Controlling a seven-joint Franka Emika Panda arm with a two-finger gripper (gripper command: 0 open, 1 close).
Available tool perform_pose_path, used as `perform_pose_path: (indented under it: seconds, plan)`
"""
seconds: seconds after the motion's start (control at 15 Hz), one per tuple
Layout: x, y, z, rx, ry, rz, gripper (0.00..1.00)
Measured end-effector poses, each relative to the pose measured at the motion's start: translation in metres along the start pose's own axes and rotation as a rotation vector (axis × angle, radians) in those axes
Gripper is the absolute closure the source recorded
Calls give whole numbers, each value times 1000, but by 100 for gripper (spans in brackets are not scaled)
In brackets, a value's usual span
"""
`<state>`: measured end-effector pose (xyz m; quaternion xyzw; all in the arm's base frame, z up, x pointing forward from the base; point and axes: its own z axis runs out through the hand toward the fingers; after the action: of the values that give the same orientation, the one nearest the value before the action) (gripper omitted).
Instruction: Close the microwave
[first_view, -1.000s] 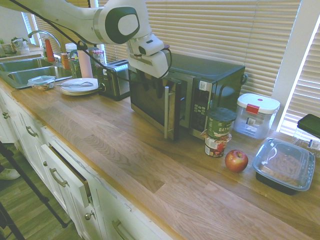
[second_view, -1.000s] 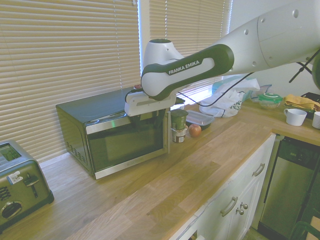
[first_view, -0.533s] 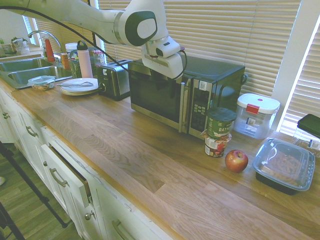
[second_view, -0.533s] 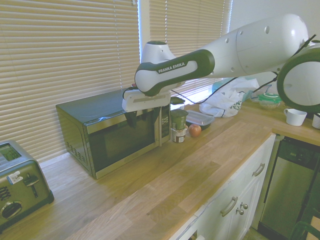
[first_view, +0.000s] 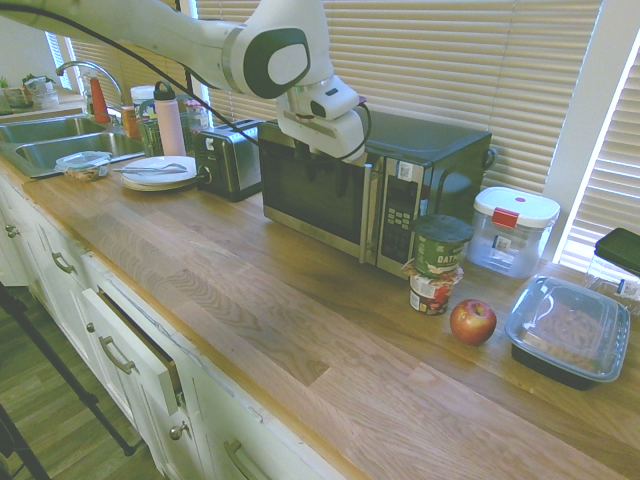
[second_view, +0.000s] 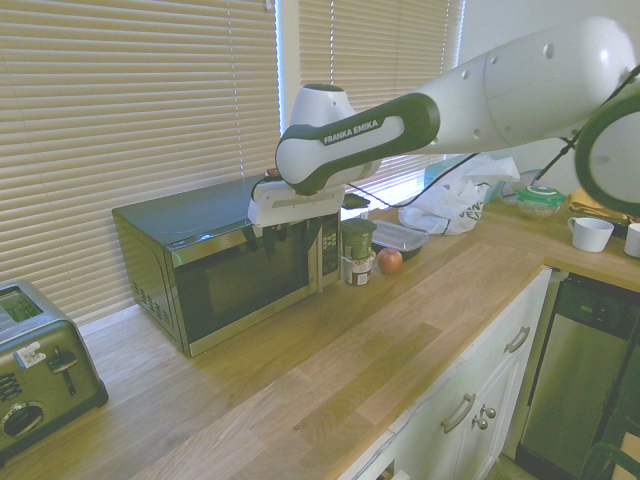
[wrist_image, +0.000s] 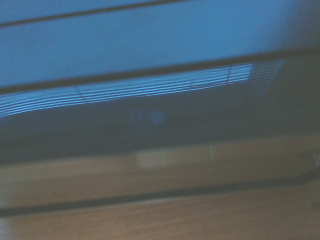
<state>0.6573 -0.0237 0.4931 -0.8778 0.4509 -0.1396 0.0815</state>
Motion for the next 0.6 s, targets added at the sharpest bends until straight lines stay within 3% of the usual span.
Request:
perform_pose_path:
  seconds: [0.2,0.6]
  plan:
    - [-31,35,-15,-31,-47,-25,0]
    - [-93,128,3,-121,-130,-74,0]
